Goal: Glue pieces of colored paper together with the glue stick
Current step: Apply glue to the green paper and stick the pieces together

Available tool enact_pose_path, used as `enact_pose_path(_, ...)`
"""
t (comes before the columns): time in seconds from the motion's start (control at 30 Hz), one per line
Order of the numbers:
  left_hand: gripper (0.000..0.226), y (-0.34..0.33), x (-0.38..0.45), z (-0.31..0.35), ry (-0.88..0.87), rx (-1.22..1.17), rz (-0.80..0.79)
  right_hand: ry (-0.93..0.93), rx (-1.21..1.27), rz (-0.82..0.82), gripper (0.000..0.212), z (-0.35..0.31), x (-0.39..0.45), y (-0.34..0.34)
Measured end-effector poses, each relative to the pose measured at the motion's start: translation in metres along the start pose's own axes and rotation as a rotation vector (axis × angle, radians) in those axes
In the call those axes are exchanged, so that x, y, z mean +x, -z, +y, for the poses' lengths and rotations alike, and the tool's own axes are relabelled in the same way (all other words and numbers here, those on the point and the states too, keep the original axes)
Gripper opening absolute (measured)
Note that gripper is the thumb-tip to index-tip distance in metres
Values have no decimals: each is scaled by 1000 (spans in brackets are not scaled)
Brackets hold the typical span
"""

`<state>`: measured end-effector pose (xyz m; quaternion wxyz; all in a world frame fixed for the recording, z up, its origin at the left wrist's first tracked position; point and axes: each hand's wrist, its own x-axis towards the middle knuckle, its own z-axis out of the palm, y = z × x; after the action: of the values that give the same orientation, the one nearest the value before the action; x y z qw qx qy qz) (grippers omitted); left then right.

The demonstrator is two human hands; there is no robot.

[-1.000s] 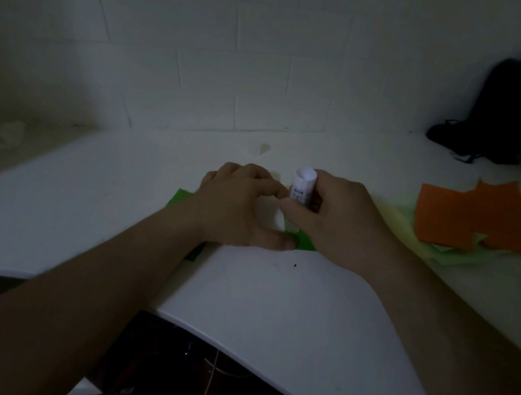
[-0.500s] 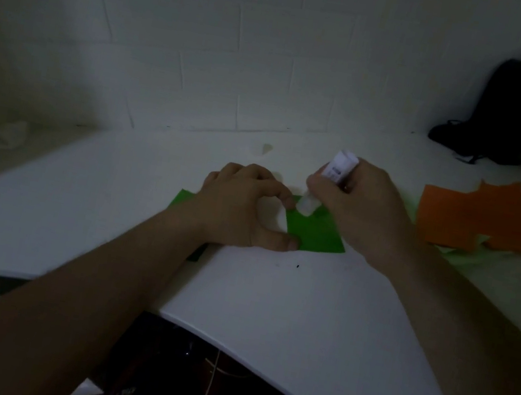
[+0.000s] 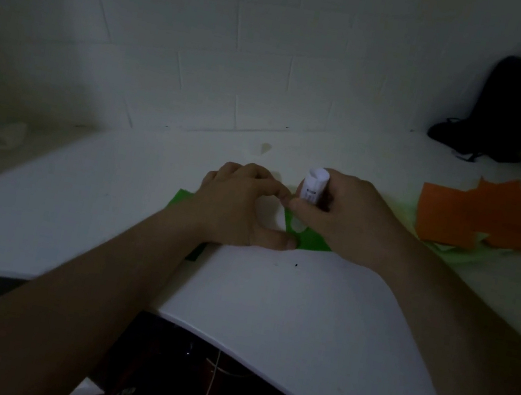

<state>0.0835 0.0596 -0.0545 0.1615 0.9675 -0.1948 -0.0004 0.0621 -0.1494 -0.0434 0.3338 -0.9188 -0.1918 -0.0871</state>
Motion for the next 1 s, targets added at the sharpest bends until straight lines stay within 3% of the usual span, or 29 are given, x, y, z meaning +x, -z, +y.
enact_pose_path(0.7, 79, 1, -3, 0, -17, -31, -5, -43, -60, 45, 6, 22, -6, 23)
enact_pose_path(1.0, 79, 2, -4, 1, -17, -41, -15, 47, -141, 67, 17, 23, -9, 30)
